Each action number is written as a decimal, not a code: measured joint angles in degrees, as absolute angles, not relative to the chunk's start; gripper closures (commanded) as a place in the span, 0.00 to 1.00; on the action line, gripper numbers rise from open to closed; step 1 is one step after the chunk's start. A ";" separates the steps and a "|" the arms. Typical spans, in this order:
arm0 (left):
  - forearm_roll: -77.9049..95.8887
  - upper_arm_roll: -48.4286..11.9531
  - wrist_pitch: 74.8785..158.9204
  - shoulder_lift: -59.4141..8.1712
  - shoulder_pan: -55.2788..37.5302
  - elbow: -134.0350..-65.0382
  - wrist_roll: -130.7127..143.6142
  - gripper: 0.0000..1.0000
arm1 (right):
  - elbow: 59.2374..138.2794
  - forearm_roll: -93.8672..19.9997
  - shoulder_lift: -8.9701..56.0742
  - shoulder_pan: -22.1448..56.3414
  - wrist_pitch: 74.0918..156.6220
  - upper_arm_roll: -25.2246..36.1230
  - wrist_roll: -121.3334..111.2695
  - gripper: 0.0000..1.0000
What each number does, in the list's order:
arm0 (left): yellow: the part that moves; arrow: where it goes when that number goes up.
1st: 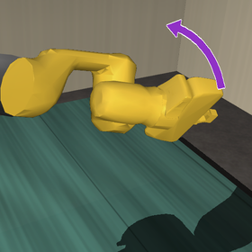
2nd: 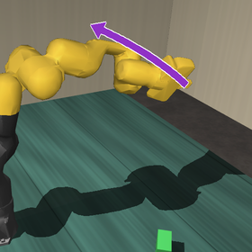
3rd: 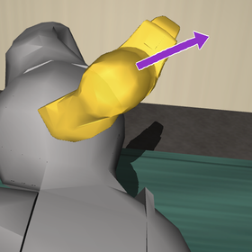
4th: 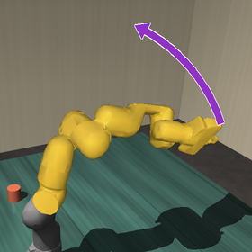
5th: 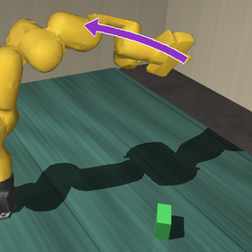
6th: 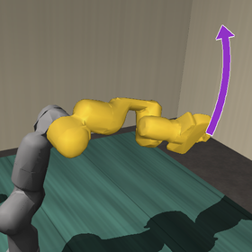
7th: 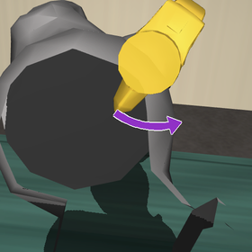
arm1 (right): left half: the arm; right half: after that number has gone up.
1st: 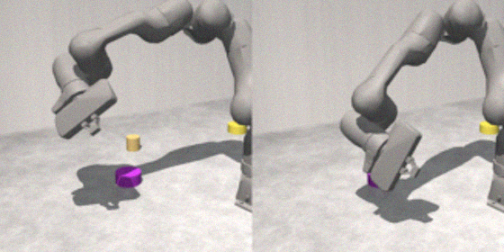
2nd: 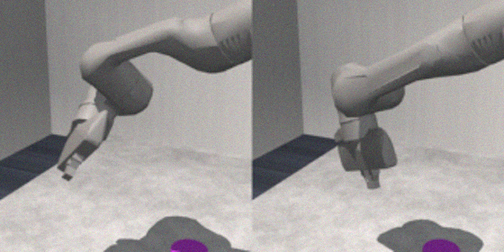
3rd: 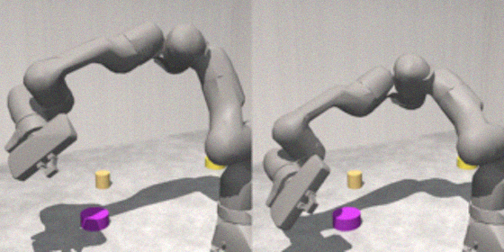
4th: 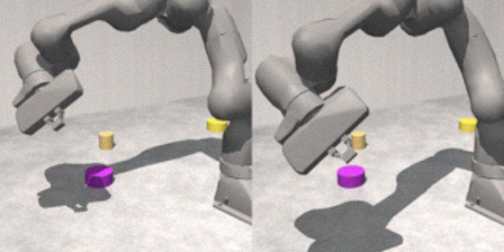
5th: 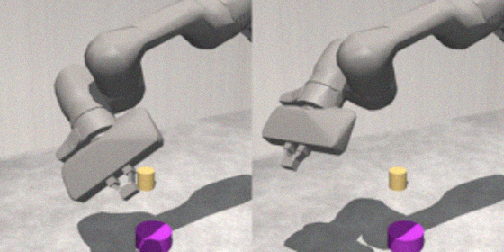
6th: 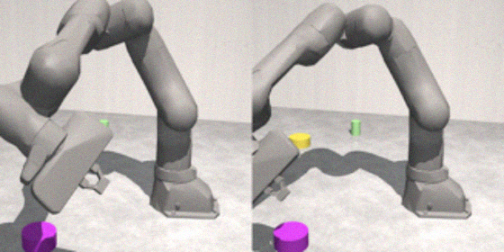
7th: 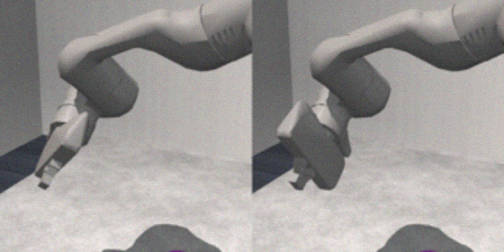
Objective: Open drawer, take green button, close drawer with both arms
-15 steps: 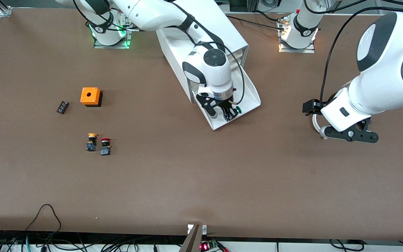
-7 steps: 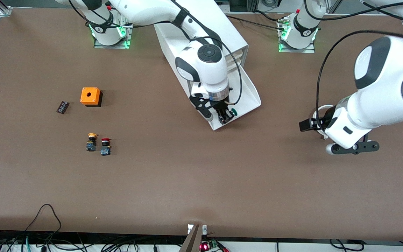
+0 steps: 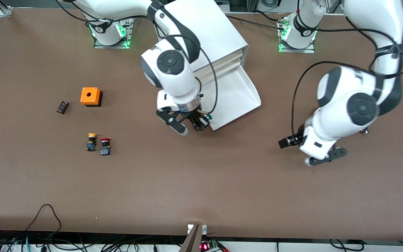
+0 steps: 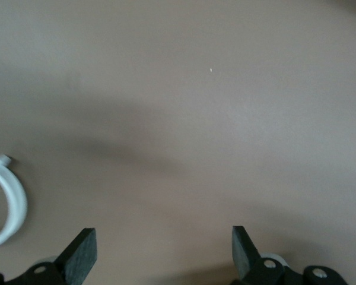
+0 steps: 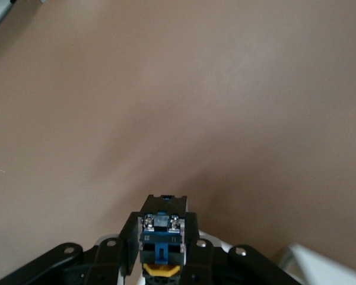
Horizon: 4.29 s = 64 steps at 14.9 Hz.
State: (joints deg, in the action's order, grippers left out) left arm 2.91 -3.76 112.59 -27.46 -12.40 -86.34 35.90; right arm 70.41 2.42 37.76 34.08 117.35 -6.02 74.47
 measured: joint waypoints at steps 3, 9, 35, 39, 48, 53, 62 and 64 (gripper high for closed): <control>2.91 -3.86 122.03 -27.77 -15.51 -94.36 42.98 0.00 | 70.43 2.04 36.98 29.93 110.36 -5.94 56.85 1.00; 0.19 -4.07 137.52 -28.24 -22.46 -108.46 54.18 0.00 | 72.05 1.91 36.50 21.51 106.14 -5.85 29.63 1.00; 3.66 -19.04 134.31 -27.34 -27.77 -115.18 69.72 0.00 | 107.12 1.89 33.28 8.49 145.42 -2.69 8.41 0.00; 6.85 -20.47 133.61 -27.33 -27.78 -115.23 69.85 0.00 | 105.27 1.89 29.57 7.10 139.68 -2.66 8.39 0.00; 7.10 -21.20 129.60 -25.90 -26.34 -113.92 70.25 0.00 | 103.99 1.86 14.15 5.65 126.40 -0.05 3.63 0.00; 5.70 -21.08 107.08 -22.55 -19.10 -102.20 60.87 0.00 | 104.09 1.85 8.70 5.56 120.75 0.32 2.99 0.00; -7.37 -20.87 91.20 -19.66 -3.75 -84.23 21.84 0.00 | 96.26 0.51 2.63 5.52 105.39 1.54 2.63 0.00; -7.72 -20.87 91.05 -17.06 -0.69 -83.27 13.97 0.00 | 93.11 -1.29 2.53 5.53 103.29 1.53 2.63 0.00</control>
